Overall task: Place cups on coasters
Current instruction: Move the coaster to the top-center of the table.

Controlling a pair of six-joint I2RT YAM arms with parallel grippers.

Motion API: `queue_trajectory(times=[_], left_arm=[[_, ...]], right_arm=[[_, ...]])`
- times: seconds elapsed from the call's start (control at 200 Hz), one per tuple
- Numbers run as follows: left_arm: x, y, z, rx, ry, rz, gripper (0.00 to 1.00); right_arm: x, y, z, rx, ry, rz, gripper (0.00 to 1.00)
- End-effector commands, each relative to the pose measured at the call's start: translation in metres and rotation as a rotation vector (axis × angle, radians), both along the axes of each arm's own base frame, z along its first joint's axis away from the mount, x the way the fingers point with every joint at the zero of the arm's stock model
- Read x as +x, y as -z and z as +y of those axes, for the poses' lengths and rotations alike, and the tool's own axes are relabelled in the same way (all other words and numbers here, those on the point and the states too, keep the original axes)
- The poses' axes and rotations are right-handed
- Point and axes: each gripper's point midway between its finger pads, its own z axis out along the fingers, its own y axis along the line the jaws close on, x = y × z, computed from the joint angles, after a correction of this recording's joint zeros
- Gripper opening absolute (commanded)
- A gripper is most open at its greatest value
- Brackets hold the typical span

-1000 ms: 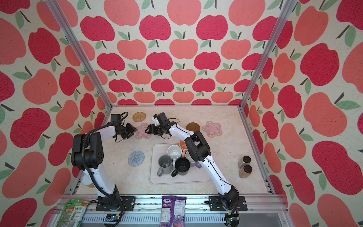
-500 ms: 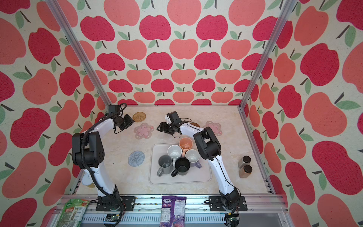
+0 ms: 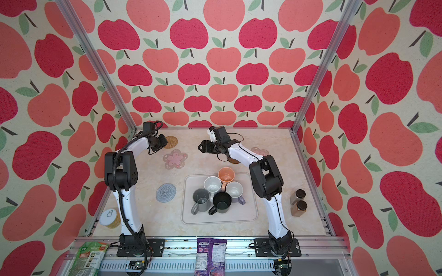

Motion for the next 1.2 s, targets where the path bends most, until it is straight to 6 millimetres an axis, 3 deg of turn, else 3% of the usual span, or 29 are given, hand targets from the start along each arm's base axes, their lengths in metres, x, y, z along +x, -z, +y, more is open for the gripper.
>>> queue_trajectory(times=[0.0,0.345,0.64,1.066,1.196], left_arm=[[0.009,0.008,0.006,0.082,-0.018,0.033,0.15],[0.037,0.029,0.012,0.137,-0.09,0.07,0.16],[0.05,0.046,-0.008,0.114,-0.054,0.109,0.17],[0.058,0.055,-0.076,-0.013,0.124,0.085,0.21],[0.058,0.055,-0.106,-0.056,0.18,0.075,0.22]], right_arm=[[-0.001,-0.01,-0.024,-0.152,-0.026,-0.081,0.71],[-0.004,-0.015,-0.052,-0.276,-0.032,-0.142,0.71],[-0.005,-0.02,-0.065,-0.31,-0.014,-0.167,0.71],[-0.011,-0.02,-0.082,-0.343,0.022,-0.177,0.71],[-0.013,-0.019,-0.088,-0.355,0.035,-0.181,0.71]])
